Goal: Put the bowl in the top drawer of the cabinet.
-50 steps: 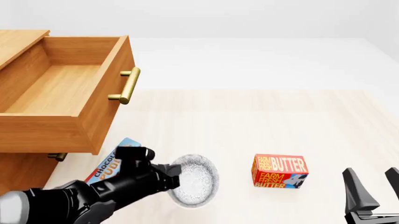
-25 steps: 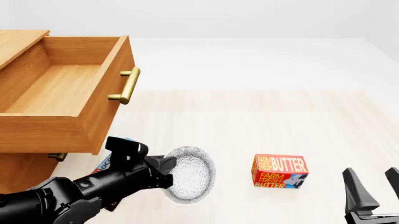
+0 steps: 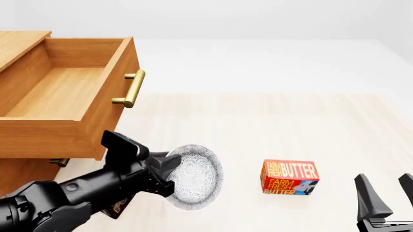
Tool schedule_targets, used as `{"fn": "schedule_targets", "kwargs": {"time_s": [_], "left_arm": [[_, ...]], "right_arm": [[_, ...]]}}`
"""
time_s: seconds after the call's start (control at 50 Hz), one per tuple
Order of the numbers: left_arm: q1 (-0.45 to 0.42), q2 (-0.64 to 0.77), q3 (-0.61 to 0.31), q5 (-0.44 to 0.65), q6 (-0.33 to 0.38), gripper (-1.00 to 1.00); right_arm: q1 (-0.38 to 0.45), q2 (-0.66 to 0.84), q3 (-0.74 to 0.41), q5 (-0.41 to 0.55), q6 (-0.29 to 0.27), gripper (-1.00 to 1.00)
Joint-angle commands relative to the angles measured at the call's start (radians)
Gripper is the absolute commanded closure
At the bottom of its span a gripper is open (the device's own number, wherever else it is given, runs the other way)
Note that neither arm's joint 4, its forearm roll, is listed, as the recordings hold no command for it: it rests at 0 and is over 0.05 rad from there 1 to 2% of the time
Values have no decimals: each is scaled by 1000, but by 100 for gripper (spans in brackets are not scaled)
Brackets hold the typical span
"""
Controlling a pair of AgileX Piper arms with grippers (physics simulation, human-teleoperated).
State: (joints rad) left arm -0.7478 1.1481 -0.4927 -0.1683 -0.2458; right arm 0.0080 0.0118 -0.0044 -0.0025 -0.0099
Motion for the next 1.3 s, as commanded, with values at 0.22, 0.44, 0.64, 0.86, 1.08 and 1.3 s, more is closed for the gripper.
{"fn": "schedule_targets", "kwargs": {"time_s": [0.22,0.44,0.64,0.86,1.08,1.3], "left_arm": [[-24,-112,-30,70,120,100],[-18,-188,-39,119,150,100],[-3,-284,-61,183,184,100],[40,-401,-106,264,223,100],[66,-470,-144,311,270,100],[104,-508,-215,345,285,100]], "right_arm": [[0,0,0,0,0,-100],[0,0,0,0,0,-100],[0,0,0,0,0,-100],[0,0,0,0,0,-100],[0,0,0,0,0,-100],[0,0,0,0,0,-100]]}}
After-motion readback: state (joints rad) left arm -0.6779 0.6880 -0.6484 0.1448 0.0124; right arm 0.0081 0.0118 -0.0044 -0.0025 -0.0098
